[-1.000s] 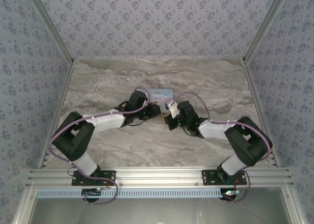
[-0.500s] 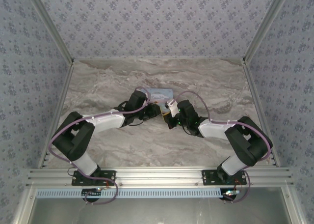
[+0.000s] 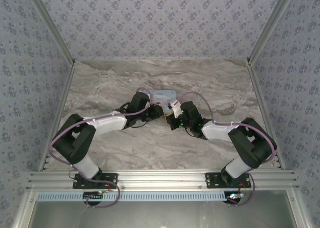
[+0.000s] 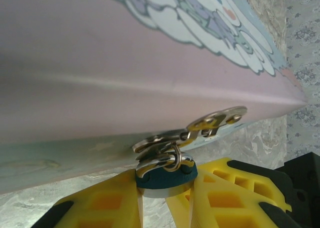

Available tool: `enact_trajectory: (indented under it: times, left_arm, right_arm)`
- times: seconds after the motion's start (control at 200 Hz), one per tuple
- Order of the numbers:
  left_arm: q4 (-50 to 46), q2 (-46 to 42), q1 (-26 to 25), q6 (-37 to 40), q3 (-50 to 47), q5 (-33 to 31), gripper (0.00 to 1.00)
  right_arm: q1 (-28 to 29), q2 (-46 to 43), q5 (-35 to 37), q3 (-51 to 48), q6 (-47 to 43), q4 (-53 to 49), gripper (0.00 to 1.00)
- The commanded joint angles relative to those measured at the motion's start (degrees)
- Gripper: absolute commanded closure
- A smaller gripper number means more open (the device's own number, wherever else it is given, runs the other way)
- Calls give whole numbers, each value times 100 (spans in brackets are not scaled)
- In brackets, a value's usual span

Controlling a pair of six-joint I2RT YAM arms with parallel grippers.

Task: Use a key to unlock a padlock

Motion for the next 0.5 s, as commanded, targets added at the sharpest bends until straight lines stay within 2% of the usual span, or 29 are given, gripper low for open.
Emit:
enact_trajectory:
  times: [0.0,0.495]
  left_arm:
    - [195,-263,-48,-58,118,91,76]
    - [69,-391,-44,-252,151,299,76]
  right_arm:
    - [-47,65,71,57,160,491,100]
    - [-78,226,94,27,97,1039,100]
